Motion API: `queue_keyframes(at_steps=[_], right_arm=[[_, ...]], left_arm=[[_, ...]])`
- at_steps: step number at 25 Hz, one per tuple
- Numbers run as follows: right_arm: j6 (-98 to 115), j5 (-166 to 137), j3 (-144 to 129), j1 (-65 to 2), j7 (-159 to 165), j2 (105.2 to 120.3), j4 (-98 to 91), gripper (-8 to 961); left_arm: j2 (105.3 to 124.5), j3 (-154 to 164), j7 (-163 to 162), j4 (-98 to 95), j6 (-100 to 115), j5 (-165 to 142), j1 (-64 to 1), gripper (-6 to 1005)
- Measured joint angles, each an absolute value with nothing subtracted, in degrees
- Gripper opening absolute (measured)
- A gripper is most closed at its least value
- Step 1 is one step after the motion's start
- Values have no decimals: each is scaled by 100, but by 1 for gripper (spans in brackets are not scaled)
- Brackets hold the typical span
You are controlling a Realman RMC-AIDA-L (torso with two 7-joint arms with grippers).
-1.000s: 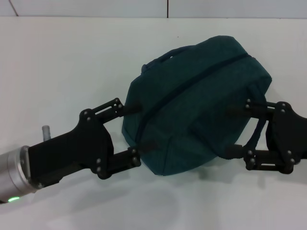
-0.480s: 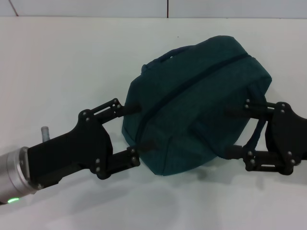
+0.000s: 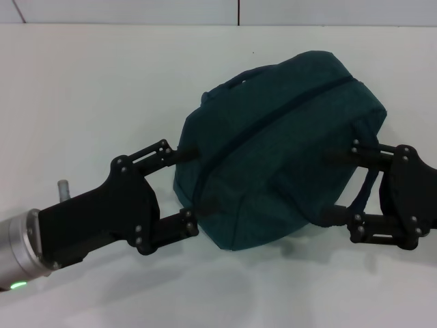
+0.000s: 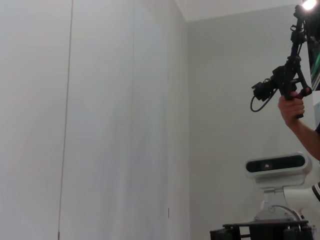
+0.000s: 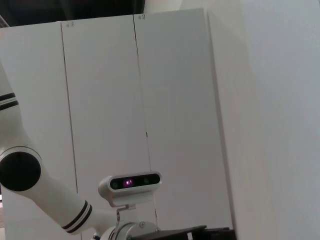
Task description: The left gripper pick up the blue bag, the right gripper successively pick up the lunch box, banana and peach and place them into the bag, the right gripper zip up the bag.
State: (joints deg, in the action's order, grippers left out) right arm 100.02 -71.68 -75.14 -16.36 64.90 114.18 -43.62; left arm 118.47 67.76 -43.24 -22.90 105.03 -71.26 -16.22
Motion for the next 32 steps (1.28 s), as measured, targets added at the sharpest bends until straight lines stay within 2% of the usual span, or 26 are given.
queue_keyframes(at_steps=[32], right_arm=[[10011, -7126, -7444, -1599, 6471, 11443, -4297, 725]], left_arm=[[11861, 6776, -4315, -2288, 10503, -7138, -1635, 708]])
